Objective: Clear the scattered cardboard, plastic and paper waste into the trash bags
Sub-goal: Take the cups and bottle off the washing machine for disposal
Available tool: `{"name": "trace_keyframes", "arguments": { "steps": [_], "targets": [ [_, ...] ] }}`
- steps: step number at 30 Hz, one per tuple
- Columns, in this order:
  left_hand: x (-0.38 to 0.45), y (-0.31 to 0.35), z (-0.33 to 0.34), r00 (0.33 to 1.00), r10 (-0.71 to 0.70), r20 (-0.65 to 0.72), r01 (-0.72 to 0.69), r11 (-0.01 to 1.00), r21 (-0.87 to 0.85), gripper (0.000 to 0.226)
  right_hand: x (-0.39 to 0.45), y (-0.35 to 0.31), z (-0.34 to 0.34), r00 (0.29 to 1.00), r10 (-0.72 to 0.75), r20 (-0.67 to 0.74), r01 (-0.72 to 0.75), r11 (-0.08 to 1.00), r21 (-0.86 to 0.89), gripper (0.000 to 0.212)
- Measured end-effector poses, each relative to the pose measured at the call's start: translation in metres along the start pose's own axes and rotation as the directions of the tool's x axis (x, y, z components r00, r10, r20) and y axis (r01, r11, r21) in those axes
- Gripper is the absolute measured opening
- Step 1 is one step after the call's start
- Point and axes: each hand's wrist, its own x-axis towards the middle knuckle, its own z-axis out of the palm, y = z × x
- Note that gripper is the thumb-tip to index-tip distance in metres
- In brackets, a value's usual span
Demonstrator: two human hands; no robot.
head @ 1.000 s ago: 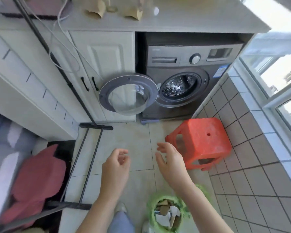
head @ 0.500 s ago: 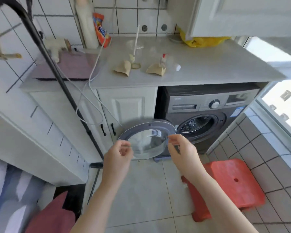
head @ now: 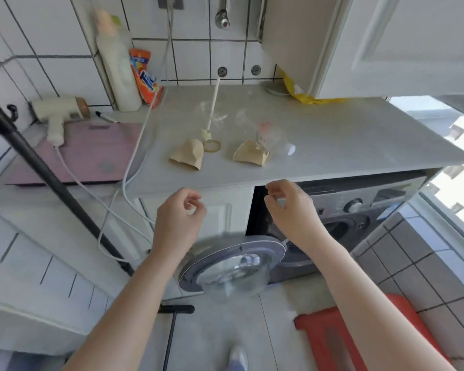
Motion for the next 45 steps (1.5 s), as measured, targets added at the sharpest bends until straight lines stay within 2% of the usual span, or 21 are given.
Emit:
{"name": "trace_keyframes", "arguments": {
  "steps": [3,7,13,17,21,24,27,32,35,40,45],
  "targets": [
    [0.047,0.000,0.011,1.000,0.028,-0.008,-0.028,0.998,0.058,0.016,0.056,0.005,0.007,0.999,-0.028,0.026,0.029,0.998,-0.048,0.030],
    [0.106,-0.005,0.032,0.999,-0.012,-0.046,0.017,0.994,0.108,0.027,0.121,0.017,0.015,0.998,-0.044,0.049,0.051,0.987,-0.156,0.035],
    [0.165,-0.018,0.061,0.995,-0.019,-0.094,0.044,0.961,0.273,0.066,0.177,0.029,0.035,0.991,-0.066,0.117,0.094,0.964,-0.249,0.043],
    [0.187,-0.036,0.071,0.996,-0.085,-0.040,0.094,0.918,0.385,0.091,0.187,0.036,0.050,0.973,-0.110,0.200,0.168,0.940,-0.297,0.049],
    [0.182,-0.048,0.073,0.995,-0.089,-0.041,0.098,0.929,0.358,0.086,0.185,0.046,0.060,0.972,-0.135,0.195,0.199,0.911,-0.361,0.048],
    [0.174,-0.056,0.071,0.998,-0.015,-0.057,0.034,0.938,0.345,0.078,0.182,0.050,0.065,0.975,-0.164,0.148,0.209,0.905,-0.371,0.047],
    [0.164,-0.058,0.067,0.998,0.051,-0.043,-0.038,0.962,0.271,0.071,0.175,0.050,0.069,0.980,-0.182,0.079,0.198,0.926,-0.320,0.045],
    [0.142,-0.045,0.050,0.998,0.001,-0.064,-0.002,1.000,-0.016,0.066,0.149,0.043,0.071,0.988,-0.155,-0.028,0.146,0.970,-0.193,0.037],
    [0.123,-0.035,0.038,0.999,0.021,-0.031,-0.025,0.992,-0.122,0.062,0.123,0.033,0.071,0.986,-0.105,-0.128,0.096,0.993,-0.073,0.027],
    [0.088,-0.024,0.026,0.985,0.067,0.160,-0.011,0.945,-0.326,0.054,0.062,0.018,0.066,0.966,0.093,-0.240,-0.086,0.996,0.039,0.023],
    [0.048,-0.017,0.039,0.931,0.126,0.342,0.015,0.924,-0.383,0.038,-0.021,0.032,0.053,0.902,0.321,-0.288,-0.309,0.947,0.089,0.022]
  ]
}}
